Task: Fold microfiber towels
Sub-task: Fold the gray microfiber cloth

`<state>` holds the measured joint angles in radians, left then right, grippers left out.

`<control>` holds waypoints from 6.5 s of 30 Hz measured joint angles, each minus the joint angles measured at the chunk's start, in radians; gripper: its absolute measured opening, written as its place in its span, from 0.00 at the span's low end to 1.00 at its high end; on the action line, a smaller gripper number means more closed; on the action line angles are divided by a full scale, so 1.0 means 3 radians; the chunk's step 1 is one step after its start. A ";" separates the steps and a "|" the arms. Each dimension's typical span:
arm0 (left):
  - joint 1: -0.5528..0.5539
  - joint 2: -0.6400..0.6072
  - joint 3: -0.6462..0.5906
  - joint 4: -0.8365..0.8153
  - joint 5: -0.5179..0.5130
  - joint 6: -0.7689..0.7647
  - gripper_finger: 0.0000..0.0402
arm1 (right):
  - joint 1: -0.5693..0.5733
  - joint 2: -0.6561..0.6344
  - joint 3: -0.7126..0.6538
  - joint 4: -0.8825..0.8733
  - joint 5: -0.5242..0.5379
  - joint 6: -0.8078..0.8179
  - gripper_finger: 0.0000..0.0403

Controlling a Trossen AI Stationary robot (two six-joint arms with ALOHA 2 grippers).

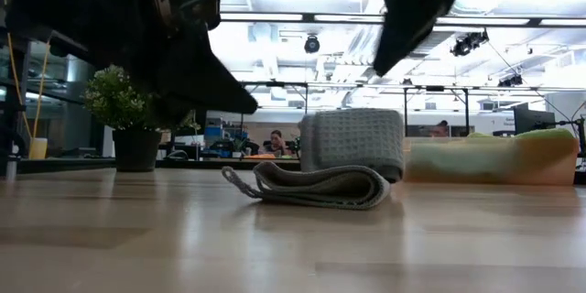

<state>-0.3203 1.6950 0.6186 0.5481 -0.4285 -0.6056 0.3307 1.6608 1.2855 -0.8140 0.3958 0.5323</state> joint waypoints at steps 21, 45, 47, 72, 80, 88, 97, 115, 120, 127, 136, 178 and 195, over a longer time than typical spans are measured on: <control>0.0250 -0.0723 0.0009 -0.0776 0.0605 0.0201 0.00 | 0.0021 -0.1279 -0.2594 0.3009 -0.0723 0.2000 0.61; 0.0238 0.1283 0.1526 -0.1091 0.0765 0.0274 0.00 | -0.0536 -0.1669 -0.2513 0.2867 -0.0918 0.1784 0.61; 0.0242 0.1155 0.1465 -0.1567 0.0827 0.0572 0.00 | -0.0536 -0.1696 -0.2513 0.2794 -0.0908 0.1802 0.61; 0.1015 -0.0651 0.0506 -0.2656 0.0454 0.2850 0.00 | -0.0645 -0.0650 -0.1256 0.2021 -0.1000 0.0624 0.61; 0.1067 -0.0654 0.0424 -0.2437 0.0309 0.2292 0.00 | -0.0868 0.0343 -0.0349 0.1792 -0.1132 -0.0511 0.39; 0.1157 -0.0291 0.0180 -0.1929 0.0439 0.1776 0.00 | -0.0862 0.0843 -0.0074 0.1764 -0.1177 -0.0646 0.06; 0.1138 -0.0061 0.0009 -0.1693 0.0590 0.1419 0.00 | -0.0729 0.0731 -0.0082 0.0659 -0.0997 -0.0669 0.02; 0.0771 -0.0199 -0.0032 -0.1738 0.0495 0.1007 0.00 | -0.0358 -0.0056 -0.0081 -0.0268 -0.0336 -0.0368 0.00; 0.0784 -0.0205 -0.0033 -0.1740 0.0476 0.1010 0.00 | -0.0424 -0.0233 -0.0178 -0.0176 -0.0351 -0.0307 0.00; 0.0780 -0.0207 -0.0033 -0.1740 0.0455 0.0988 0.00 | -0.0569 -0.0831 -0.1244 0.0939 -0.0868 0.0370 0.00; 0.0780 -0.0208 -0.0033 -0.1735 0.0446 0.0982 0.00 | -0.0541 -0.0684 -0.1677 0.2552 -0.1118 0.0717 0.28; 0.0782 -0.0209 -0.0036 -0.1639 0.0448 0.0980 0.00 | -0.0598 0.0668 -0.0684 0.1848 -0.0708 0.1465 0.37; 0.0782 -0.0269 -0.0030 -0.1646 0.0522 0.0987 0.00 | -0.0598 0.0455 -0.0686 0.1903 -0.0822 0.1516 0.01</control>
<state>-0.0856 1.6142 0.6095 0.0541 -0.2718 -0.3094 0.1513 1.7971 1.0798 -0.2431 0.1492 0.9871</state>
